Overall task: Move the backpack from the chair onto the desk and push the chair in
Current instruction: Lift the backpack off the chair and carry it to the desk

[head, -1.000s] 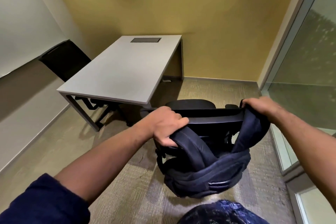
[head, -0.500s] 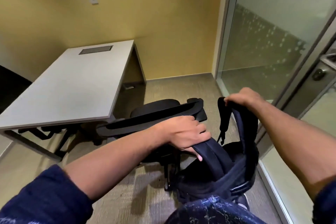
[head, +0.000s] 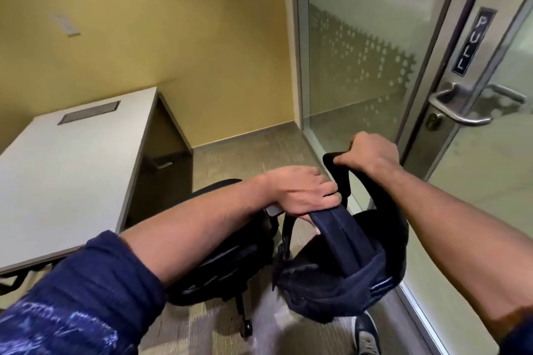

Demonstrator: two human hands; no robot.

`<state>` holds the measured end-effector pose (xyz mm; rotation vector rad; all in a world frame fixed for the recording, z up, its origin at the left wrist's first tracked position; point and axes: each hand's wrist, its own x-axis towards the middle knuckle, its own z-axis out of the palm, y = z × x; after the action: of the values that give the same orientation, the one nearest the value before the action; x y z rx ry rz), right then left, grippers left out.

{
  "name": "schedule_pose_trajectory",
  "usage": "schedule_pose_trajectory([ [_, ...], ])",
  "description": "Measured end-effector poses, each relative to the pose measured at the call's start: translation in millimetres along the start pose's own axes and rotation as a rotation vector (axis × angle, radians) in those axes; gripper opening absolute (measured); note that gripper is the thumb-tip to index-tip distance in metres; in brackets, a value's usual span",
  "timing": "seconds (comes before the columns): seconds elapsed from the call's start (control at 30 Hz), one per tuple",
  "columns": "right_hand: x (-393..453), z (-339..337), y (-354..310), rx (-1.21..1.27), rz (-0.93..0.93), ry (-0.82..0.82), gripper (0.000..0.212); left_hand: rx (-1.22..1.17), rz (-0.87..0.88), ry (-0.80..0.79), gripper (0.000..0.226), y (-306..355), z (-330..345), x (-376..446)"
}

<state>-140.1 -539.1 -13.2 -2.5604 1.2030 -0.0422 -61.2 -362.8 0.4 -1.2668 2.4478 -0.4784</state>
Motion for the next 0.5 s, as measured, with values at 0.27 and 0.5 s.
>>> schedule_pose_trajectory([
  [0.27, 82, -7, 10, -0.198, -0.160, 0.136, 0.038, 0.147, 0.087, -0.085, 0.081, -93, 31, 45],
  [0.5, 152, -5, 4, -0.296, -0.275, 0.129, 0.040, 0.239, -0.107, -0.330, 0.070, -169, 63, 62],
])
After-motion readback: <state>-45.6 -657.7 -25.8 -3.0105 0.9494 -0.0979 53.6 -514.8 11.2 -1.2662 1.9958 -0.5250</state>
